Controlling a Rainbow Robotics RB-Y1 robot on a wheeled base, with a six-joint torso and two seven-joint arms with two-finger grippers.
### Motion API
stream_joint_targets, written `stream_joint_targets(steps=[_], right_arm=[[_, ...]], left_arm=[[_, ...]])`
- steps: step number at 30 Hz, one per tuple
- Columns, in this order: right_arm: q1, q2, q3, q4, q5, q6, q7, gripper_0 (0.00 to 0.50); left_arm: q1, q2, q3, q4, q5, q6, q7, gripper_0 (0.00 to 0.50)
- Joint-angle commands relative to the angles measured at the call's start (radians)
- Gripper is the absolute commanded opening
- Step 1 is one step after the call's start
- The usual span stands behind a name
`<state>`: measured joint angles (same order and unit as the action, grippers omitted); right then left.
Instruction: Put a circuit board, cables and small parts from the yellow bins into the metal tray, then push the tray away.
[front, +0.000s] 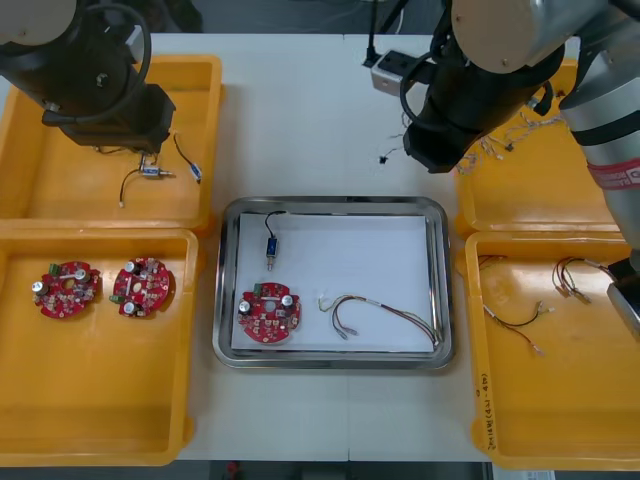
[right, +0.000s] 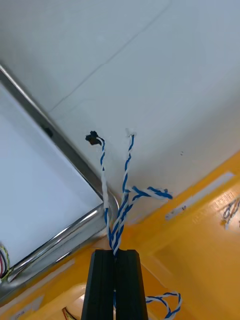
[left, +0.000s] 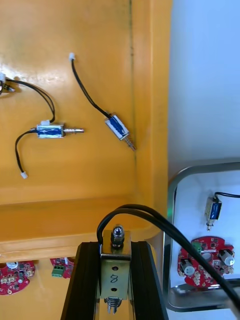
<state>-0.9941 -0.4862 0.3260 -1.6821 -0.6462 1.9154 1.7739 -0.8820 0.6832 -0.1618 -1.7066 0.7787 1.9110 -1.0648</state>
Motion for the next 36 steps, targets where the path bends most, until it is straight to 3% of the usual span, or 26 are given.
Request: stream_joint_targets(steps=[1,8,13,19,27,36], right_arm=[[0.015,0.046,0.019,-0.034,-0.020,0.004,0.107,0.000],[0.084,0.080,0.044,-0.091,-0.010,0.004,0.219,0.000],[0.155,0.080,0.110,-0.179,0.033,0.004,0.226,0.000],[0.224,0.089,0.117,-0.192,0.020,-0.022,0.242,0.000],[0.273,0.115,0.205,-0.192,0.125,-0.081,0.263,0.000],[0.333,0.115,0.252,-0.191,0.175,-0.167,0.271,0.000]], left_arm=[[0.003,-0.019,-0.013,-0.036,0.034,0.009,0.131,0.000],[0.000,-0.024,-0.024,-0.039,0.045,0.009,0.149,0.000],[0.000,-0.024,-0.024,-0.036,0.045,0.009,0.151,0.000],[0.000,-0.024,-0.024,-0.036,0.042,0.009,0.149,0.000],[0.001,-0.024,-0.025,-0.036,0.043,0.009,0.151,0.000],[0.001,-0.024,-0.025,-0.036,0.042,0.009,0.148,0.000]])
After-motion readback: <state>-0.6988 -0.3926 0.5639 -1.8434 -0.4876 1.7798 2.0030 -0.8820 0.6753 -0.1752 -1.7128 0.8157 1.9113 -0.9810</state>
